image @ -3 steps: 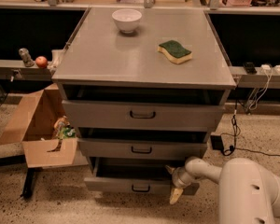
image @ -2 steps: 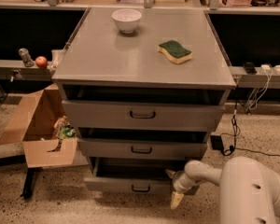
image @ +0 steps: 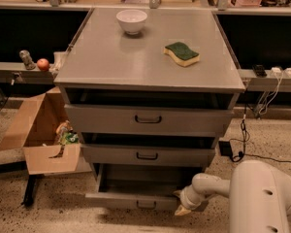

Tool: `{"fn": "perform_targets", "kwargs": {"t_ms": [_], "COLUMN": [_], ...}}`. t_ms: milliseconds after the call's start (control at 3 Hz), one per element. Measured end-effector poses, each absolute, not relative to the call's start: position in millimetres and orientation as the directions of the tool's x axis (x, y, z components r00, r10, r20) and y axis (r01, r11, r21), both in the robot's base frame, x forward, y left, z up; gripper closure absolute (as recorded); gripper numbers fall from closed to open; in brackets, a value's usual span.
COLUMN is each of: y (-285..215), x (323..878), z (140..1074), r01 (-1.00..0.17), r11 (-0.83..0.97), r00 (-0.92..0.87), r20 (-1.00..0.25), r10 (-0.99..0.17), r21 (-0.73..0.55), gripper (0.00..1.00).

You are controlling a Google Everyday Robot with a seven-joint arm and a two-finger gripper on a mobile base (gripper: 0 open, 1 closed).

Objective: Open bottom drawer

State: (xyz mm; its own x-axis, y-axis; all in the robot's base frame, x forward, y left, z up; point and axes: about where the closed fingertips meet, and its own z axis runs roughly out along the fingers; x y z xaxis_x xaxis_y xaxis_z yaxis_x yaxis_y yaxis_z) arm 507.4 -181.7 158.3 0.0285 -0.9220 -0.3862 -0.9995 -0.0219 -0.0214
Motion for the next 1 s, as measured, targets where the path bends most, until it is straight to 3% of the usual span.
{"fn": "perform_targets", "kwargs": {"t_ms": [667, 1000], "y": [-183, -183], "x": [481, 456], "z": [160, 156], "r01": [-0.999, -0.999], "r11": [-0.016, 0.006], "r00": [0.030, 0.020], "r20": [-0.427, -0.491], "r10": [-0.904, -0.871], "r21": [-0.036, -0.052], "gripper": [0.93, 1.00]}}
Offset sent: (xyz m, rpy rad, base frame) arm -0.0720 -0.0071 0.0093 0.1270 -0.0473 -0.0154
